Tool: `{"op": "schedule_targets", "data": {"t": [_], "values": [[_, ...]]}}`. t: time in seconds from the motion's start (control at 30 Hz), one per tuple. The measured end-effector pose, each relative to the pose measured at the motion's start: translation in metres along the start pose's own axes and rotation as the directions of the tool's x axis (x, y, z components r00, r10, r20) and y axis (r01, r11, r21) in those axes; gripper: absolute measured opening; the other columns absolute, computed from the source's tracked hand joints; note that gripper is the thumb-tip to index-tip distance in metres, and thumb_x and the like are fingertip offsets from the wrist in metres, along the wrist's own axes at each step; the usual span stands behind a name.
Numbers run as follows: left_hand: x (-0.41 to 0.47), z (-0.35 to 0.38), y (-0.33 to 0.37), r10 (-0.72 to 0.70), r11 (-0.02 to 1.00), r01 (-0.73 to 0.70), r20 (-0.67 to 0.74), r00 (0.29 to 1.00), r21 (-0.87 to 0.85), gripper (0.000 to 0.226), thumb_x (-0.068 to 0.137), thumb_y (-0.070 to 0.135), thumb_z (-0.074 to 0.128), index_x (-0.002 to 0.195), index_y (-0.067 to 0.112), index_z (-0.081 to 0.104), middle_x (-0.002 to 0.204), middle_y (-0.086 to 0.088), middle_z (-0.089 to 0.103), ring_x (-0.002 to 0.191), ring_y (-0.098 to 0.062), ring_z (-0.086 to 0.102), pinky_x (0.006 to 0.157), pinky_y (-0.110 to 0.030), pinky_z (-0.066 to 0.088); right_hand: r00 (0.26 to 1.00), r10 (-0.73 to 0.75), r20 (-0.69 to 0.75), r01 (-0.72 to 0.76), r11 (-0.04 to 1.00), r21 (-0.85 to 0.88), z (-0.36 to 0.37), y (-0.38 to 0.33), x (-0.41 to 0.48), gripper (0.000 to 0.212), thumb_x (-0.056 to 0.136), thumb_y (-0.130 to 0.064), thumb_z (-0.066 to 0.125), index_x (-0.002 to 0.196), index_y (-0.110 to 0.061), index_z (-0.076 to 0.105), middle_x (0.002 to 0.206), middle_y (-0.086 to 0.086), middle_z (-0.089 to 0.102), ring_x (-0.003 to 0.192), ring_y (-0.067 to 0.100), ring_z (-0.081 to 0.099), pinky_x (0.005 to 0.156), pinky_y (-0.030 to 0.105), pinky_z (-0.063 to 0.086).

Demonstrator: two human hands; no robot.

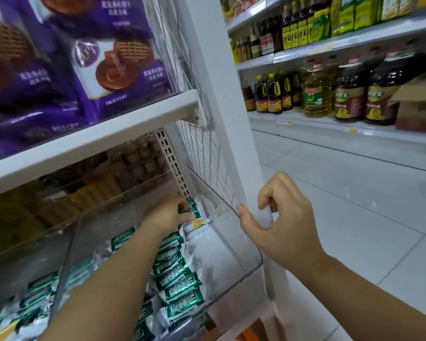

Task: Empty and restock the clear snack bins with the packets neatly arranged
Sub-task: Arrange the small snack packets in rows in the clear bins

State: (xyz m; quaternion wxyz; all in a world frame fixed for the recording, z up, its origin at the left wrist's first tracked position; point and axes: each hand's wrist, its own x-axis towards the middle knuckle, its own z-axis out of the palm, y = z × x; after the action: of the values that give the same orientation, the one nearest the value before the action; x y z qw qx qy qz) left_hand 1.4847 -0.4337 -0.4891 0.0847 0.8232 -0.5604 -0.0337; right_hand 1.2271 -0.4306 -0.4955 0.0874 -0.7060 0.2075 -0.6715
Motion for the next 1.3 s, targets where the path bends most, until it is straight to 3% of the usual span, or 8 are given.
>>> {"op": "schedule_targets", "data": {"t": [0.17,0.37,0.5,0.67,0.77,0.9,1.1,1.3], "values": [[-0.021,-0.02,0.001,0.054,0.997,-0.051,-0.044,0.998,0.06,0.025,0.092,0.037,0.061,0.114,0.026,0.061,0.119,0.002,0.059,0.099,-0.018,0.058,0.079,-0.027,0.044,0.999,0.05,-0.001,-0.05,0.998,-0.032,-0.001,-0.004,-0.001,0.024,0.077,-0.022,0.064,0.068,-0.011,0.045,0.072,-0.006,0.037,0.059,0.011,0.033,0.053,0.017,0.03],[-0.1,-0.052,0.004,0.099,0.993,-0.109,-0.16,0.982,-0.049,0.016,0.092,0.031,0.059,0.107,0.034,0.065,0.113,0.015,0.062,0.097,-0.012,0.06,0.087,-0.032,0.05,0.963,0.251,-0.093,-0.263,0.952,-0.154,0.001,-0.032,-0.014,0.021,0.079,-0.031,0.058,0.072,-0.013,0.05,0.074,-0.003,0.045,0.072,0.015,0.042,0.062,0.026,0.036],[-0.17,-0.076,-0.007,0.131,0.979,-0.172,-0.311,0.941,-0.11,0.013,0.092,0.028,0.06,0.103,0.029,0.067,0.101,0.016,0.06,0.089,-0.007,0.057,0.082,-0.026,0.045,0.97,0.236,-0.063,-0.244,0.953,-0.18,0.007,-0.072,-0.027,0.016,0.079,-0.03,0.056,0.073,-0.016,0.056,0.076,-0.005,0.052,0.075,0.015,0.045,0.069,0.029,0.034],[-0.243,-0.092,-0.074,-0.104,0.968,-0.024,-0.487,0.867,-0.249,0.012,0.091,0.016,0.06,0.093,0.027,0.065,0.091,0.013,0.063,0.084,-0.006,0.057,0.072,-0.023,0.04,0.973,0.194,0.127,-0.197,0.98,0.006,0.04,-0.148,-0.049,0.009,0.079,-0.021,0.052,0.075,-0.015,0.058,0.076,-0.004,0.055,0.074,0.016,0.049,0.068,0.03,0.04],[-0.274,-0.096,-0.125,-0.314,0.92,0.15,-0.451,0.836,-0.362,0.011,0.092,0.013,0.059,0.096,0.021,0.065,0.092,0.003,0.067,0.088,-0.013,0.062,0.071,-0.023,0.039,0.944,0.119,0.308,-0.151,0.985,0.084,0.068,-0.19,-0.05,0.012,0.082,-0.023,0.048,0.077,-0.016,0.058,0.076,-0.009,0.051,0.074,0.011,0.046,0.068,0.022,0.038],[-0.295,-0.087,-0.176,-0.408,0.883,0.322,-0.222,0.885,-0.34,0.028,0.093,0.02,0.059,0.121,0.015,0.06,0.119,-0.003,0.065,0.108,-0.019,0.06,0.086,-0.026,0.043,0.701,-0.021,0.713,-0.117,0.983,0.143,0.105,-0.232,-0.036,0.01,0.088,-0.022,0.054,0.09,-0.02,0.063,0.084,-0.014,0.053,0.083,-0.001,0.041,0.077,0.01,0.033],[-0.283,-0.072,-0.193,-0.435,0.85,0.385,-0.068,0.898,-0.36,0.045,0.096,0.03,0.055,0.138,0.017,0.045,0.135,-0.006,0.056,0.117,-0.021,0.056,0.085,-0.024,0.042,0.194,0.017,0.981,0.331,0.94,-0.082,0.145,-0.251,-0.02,0.039,0.092,-0.028,0.054,0.131,-0.027,0.049,0.107,-0.001,0.064,0.107,0.021,0.054,0.109,0.037,0.023],[-0.255,-0.067,-0.202,-0.486,0.841,0.48,0.04,0.873,-0.251,0.062,0.087,0.053,0.059,0.136,0.019,0.044,0.123,-0.008,0.062,0.109,-0.027,0.059,0.089,-0.036,0.05,0.075,0.126,0.989,0.494,0.857,-0.146,0.158,-0.254,-0.019,0.049,0.089,-0.021,0.058,0.136,-0.023,0.045,0.113,0.004,0.063,0.111,0.025,0.053,0.105,0.039,0.025]]}}
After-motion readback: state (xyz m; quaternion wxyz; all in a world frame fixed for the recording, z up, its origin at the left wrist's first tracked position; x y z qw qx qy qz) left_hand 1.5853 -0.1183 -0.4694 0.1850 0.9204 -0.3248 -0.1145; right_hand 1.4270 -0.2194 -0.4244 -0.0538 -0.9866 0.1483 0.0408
